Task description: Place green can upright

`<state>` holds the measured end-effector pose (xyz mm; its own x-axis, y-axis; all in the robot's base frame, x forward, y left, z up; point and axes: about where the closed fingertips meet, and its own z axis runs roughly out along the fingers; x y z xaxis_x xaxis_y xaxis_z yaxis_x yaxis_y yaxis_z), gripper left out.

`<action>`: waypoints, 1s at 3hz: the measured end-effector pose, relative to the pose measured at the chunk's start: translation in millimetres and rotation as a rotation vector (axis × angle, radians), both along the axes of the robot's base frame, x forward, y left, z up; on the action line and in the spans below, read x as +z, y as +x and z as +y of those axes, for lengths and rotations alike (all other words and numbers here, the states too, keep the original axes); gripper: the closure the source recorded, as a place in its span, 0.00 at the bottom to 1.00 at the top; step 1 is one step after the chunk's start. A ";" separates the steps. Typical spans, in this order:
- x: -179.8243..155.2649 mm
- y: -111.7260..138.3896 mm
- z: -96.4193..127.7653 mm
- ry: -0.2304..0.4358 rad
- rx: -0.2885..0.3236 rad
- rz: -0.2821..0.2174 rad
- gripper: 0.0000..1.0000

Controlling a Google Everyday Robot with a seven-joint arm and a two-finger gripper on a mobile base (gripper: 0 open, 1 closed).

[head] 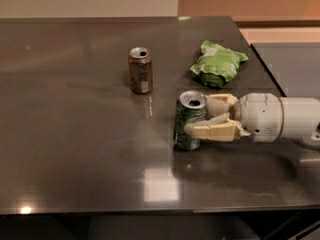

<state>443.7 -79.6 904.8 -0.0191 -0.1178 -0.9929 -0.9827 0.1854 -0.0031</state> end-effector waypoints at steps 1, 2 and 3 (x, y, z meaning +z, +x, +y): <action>-3.5 -2.8 -2.5 0.003 -0.003 0.003 0.51; -9.3 -4.4 -4.8 -0.018 -0.008 -0.001 0.28; -17.0 -5.5 -8.0 -0.045 -0.018 -0.013 0.05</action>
Offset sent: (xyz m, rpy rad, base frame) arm -0.0057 -0.0167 -0.0266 -0.0727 -0.0246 -0.0392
